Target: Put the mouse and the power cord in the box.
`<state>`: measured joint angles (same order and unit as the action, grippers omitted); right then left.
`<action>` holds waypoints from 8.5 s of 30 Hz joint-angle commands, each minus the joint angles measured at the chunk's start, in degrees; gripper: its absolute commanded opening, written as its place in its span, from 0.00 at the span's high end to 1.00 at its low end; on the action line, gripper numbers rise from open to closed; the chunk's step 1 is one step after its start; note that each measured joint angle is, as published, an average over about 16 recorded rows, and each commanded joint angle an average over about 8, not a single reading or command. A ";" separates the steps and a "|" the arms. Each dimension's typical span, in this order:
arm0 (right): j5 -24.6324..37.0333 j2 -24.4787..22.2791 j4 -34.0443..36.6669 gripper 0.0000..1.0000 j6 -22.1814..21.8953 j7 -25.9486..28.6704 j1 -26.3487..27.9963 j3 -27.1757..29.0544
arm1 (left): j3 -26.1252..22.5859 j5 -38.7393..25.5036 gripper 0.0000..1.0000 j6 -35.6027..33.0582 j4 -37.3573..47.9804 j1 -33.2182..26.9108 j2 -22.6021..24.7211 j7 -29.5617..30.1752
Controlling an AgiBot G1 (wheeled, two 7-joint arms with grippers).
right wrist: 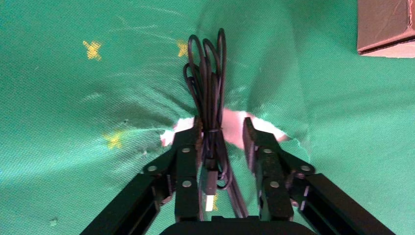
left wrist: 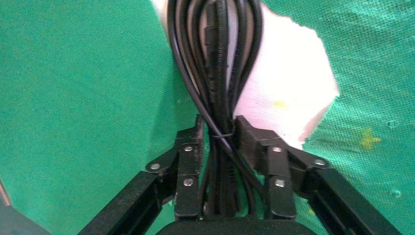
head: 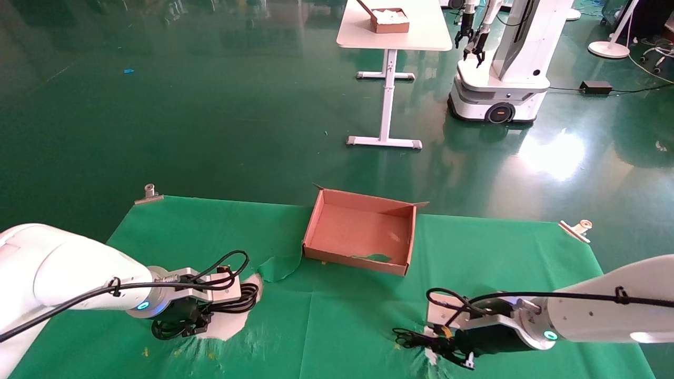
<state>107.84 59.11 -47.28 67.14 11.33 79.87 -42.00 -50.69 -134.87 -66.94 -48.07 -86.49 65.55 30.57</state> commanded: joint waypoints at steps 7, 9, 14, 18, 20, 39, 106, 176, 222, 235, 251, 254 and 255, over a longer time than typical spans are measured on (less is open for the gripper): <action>-0.02 -0.03 -0.05 1.00 0.03 0.00 -0.01 0.03 | 0.00 -0.01 1.00 0.01 -0.01 0.00 0.00 0.00; -0.02 -0.04 -0.06 1.00 0.04 0.00 -0.01 0.03 | 0.00 -0.01 1.00 0.01 -0.01 0.00 0.00 0.00; -0.02 -0.04 -0.05 1.00 0.04 0.00 -0.01 0.03 | 0.00 -0.01 1.00 0.01 -0.01 -0.02 0.00 0.00; -0.04 -0.08 -0.08 1.00 0.01 0.01 0.07 0.07 | 0.41 0.59 1.00 -0.21 -0.51 -0.65 -0.22 -0.06; -0.05 -0.39 -0.35 1.00 -0.17 0.04 0.62 0.33 | 1.09 1.72 1.00 -0.70 -1.28 -1.61 -0.48 -0.22; 2.11 -10.23 -8.11 1.00 -2.16 5.76 11.92 5.55 | 3.62 12.51 1.00 20.09 3.02 -7.52 12.31 -14.25; 5.22 19.20 12.43 0.99 -24.52 -11.96 17.71 -3.04 | -31.18 17.11 0.00 46.94 29.76 -16.81 11.31 0.48; -41.57 -8.89 -11.58 0.00 2.40 -4.52 -5.99 14.21 | -25.86 22.66 0.00 40.64 22.94 -12.98 6.63 0.97; -66.05 -24.12 -26.23 0.00 18.54 -0.65 -18.25 25.86 | 25.08 81.86 0.00 -9.35 -17.83 18.92 -24.64 -16.52; -66.19 -24.20 -26.28 0.00 18.58 -0.67 -18.31 25.87 | 36.49 95.15 0.00 -20.55 -27.04 26.15 -31.72 -20.31; -66.14 -24.17 -26.23 0.00 18.56 -0.68 -18.28 25.83 | 35.55 94.06 0.00 -19.63 -26.23 25.56 -31.12 -20.04; -66.13 -24.16 -26.22 0.00 18.55 -0.68 -18.27 25.82 | 35.36 93.83 0.00 -19.43 -26.07 25.42 -30.99 -19.98; -66.13 -24.16 -26.22 0.00 18.55 -0.68 -18.27 25.82 | 35.31 93.77 0.00 -19.38 -26.02 25.39 -30.96 -19.97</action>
<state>41.71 34.95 -73.51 85.69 10.65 61.60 -16.17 -15.35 -41.06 -86.35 -74.13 -61.09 34.57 10.59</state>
